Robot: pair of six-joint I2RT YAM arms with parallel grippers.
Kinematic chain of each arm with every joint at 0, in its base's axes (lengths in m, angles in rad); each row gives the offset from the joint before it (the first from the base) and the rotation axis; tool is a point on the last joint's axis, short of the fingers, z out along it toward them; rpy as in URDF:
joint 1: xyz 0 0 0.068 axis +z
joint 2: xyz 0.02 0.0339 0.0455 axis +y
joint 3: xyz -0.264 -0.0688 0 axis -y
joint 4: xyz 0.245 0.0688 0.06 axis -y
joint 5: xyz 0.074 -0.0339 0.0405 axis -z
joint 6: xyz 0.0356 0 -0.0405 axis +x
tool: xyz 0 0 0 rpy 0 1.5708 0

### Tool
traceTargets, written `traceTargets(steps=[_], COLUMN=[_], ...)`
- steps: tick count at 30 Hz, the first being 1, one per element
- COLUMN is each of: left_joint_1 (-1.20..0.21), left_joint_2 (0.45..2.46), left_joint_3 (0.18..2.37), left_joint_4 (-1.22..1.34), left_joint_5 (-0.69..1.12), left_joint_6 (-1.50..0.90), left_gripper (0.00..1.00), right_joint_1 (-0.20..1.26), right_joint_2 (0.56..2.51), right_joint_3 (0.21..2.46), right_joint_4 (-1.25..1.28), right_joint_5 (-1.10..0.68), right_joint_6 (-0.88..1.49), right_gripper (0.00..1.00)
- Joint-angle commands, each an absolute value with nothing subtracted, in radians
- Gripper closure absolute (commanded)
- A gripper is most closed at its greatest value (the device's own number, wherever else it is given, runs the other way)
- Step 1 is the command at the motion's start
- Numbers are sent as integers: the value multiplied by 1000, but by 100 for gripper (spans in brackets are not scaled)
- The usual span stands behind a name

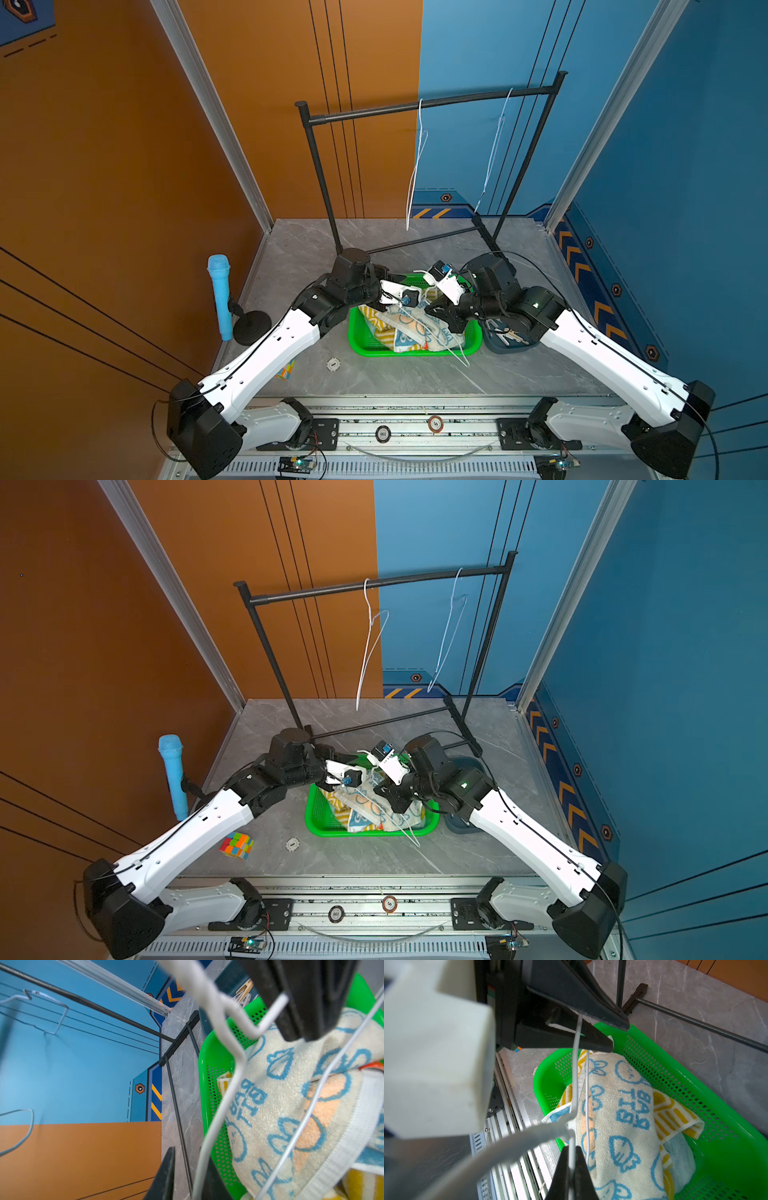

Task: Remove the clothespins securing towels to the hanger
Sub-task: Place the hanger on the clothesline.

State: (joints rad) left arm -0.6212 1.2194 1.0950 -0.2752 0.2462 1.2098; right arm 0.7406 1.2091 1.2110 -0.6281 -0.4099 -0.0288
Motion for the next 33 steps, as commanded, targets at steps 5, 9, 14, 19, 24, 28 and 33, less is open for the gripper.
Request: traceTargets(steps=[5,9,14,19,24,28,33], left_joint_1=[-627,-626,-621,-616,-614,-615,-615], left_joint_2=[1206,1198,1193,1191,1193,1191,1192], left_joint_3=[1107,1101,1103,1104,1107,1107,1103], left_joint_4=[-268,-258,-255,-246,-240,-238,-218], left_joint_5=[234,241,259,275,282,280,283], left_joint_6=[1202,1191,1177,1159,1150,1143,1112], left_gripper=[95,100,100,100,100,100,100], right_joint_1=[724,708,624,613,613,614,613], right_joint_2=[1174,1118,1021,952,946,956,935], right_joint_3=[1225,1193,1127,1061,1021,1026,1045], right_joint_4=[-613,-618,-660,-709,-710,-719,-726], right_joint_5=[-359,-347,-338,-333,-314,-301,-295], right_joint_6=[-41,-43,-72,-111,-123,-126,-132], right_gripper=[80,55,39,30,31,59,94])
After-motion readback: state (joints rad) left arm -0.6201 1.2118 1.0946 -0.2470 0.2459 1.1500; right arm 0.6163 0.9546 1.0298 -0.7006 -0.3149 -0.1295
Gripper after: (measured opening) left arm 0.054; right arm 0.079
